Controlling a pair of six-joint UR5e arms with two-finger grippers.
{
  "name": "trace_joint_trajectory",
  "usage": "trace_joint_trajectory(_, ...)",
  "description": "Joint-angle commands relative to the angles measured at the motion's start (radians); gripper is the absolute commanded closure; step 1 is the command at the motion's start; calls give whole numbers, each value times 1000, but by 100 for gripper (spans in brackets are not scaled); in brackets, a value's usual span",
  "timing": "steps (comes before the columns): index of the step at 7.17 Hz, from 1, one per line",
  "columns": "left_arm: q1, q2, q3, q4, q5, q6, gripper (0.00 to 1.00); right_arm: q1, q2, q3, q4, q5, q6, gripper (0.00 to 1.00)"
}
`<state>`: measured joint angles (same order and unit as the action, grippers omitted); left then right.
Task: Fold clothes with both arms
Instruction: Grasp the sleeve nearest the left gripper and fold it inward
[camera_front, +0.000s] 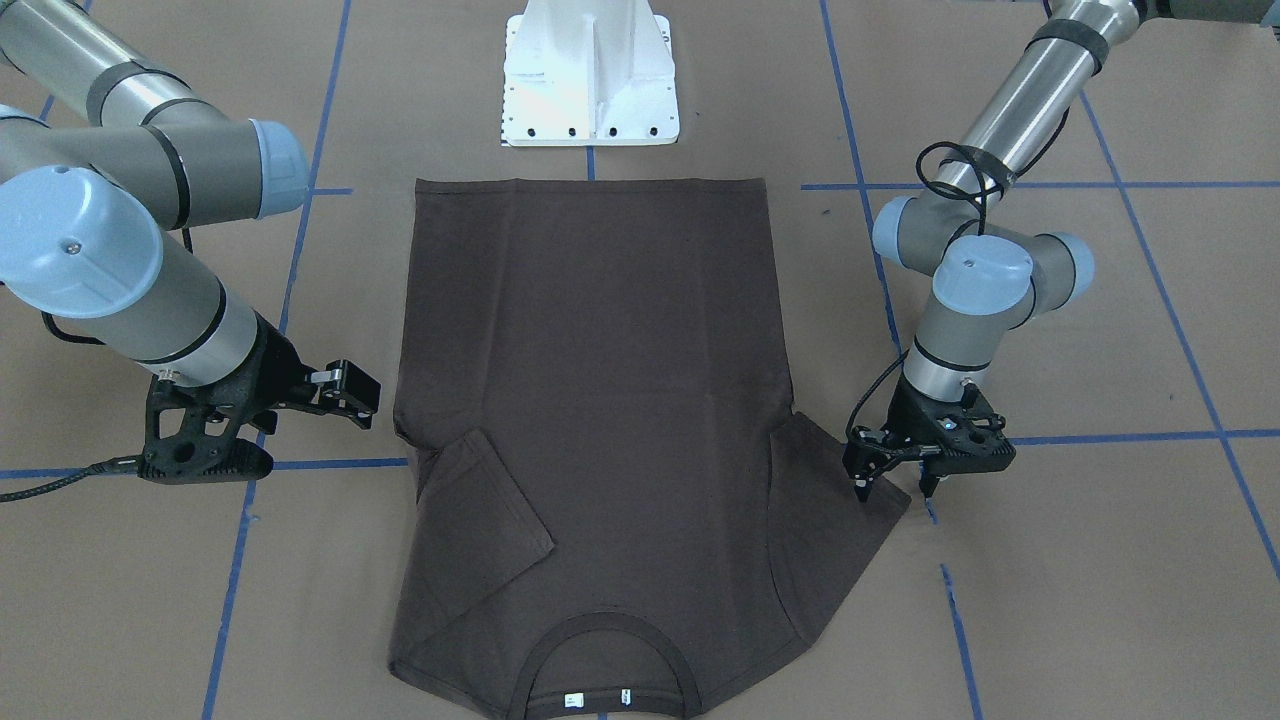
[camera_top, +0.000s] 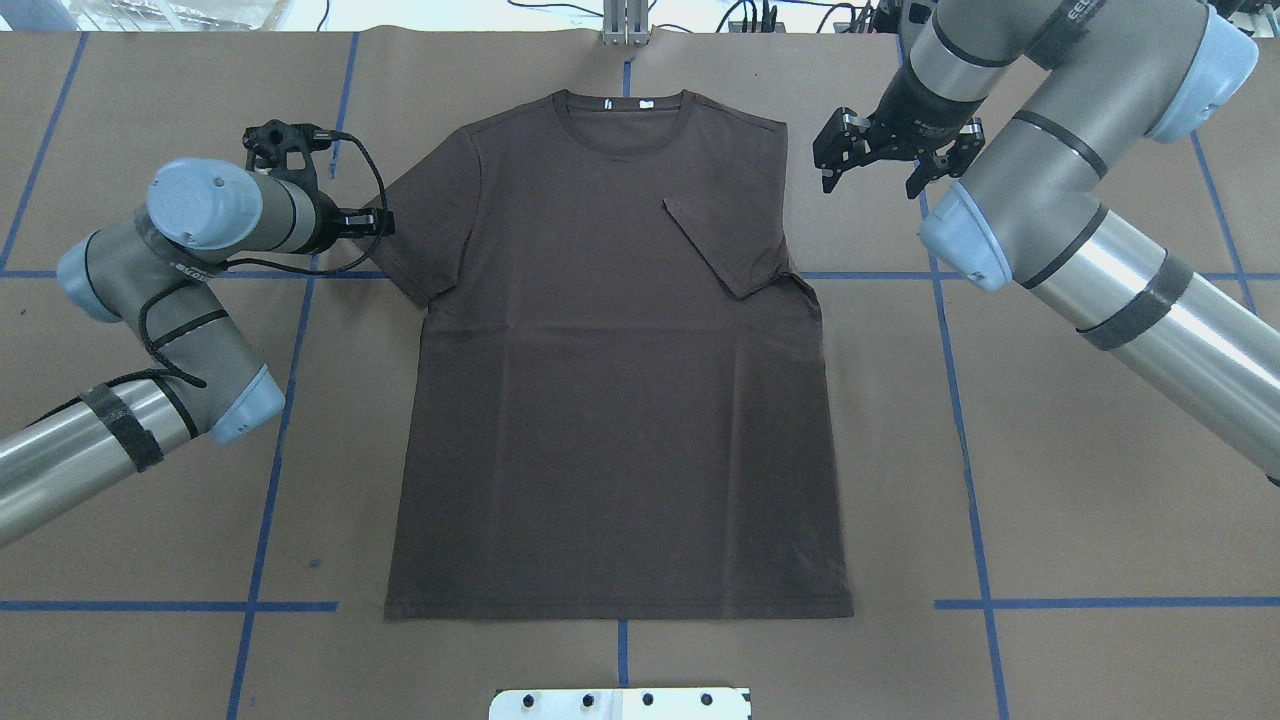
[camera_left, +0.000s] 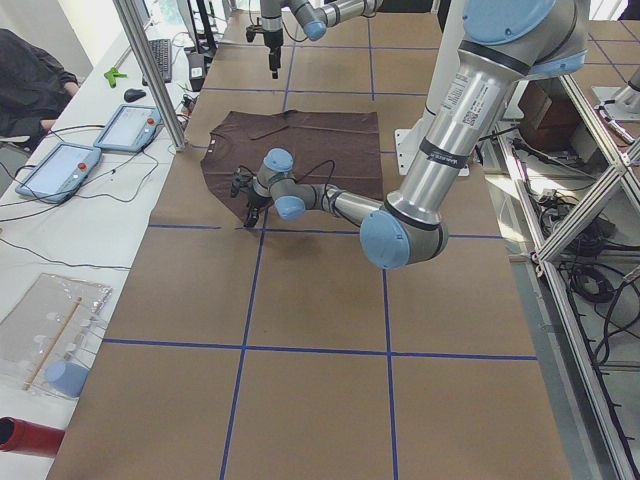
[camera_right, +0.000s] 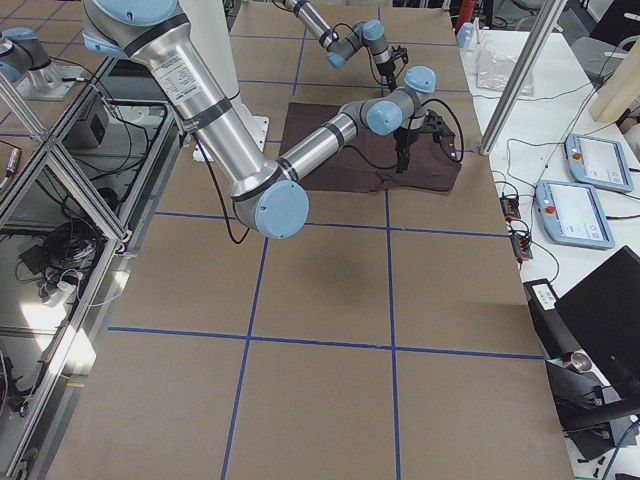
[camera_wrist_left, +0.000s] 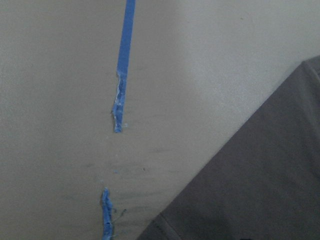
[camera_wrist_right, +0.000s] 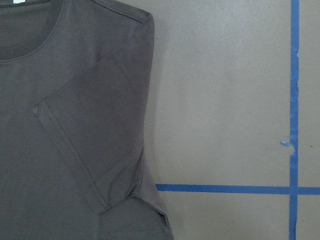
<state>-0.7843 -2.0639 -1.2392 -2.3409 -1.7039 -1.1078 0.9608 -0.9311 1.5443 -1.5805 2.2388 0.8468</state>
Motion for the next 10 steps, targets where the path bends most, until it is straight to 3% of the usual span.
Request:
trace_joint_trajectory(1,0,-4,4,0,0,3,30,-1,2,-1,1,1,0,0)
trace_joint_trajectory(3,0,-5,4,2,0,3,55,-1,0,-1,1,1,-3,0)
trace_joint_trajectory(7,2,-18,-2,25,-2,5,78,-2,-2,-6,4,1,-8,0)
trace_joint_trajectory(9,0,-33,-6,31,-3,5,100,-5,-3,-6,4,1,-8,0)
trace_joint_trajectory(10,0,-70,-20,104,-3,5,100,-5,-3,-4,5,-1,-6,0)
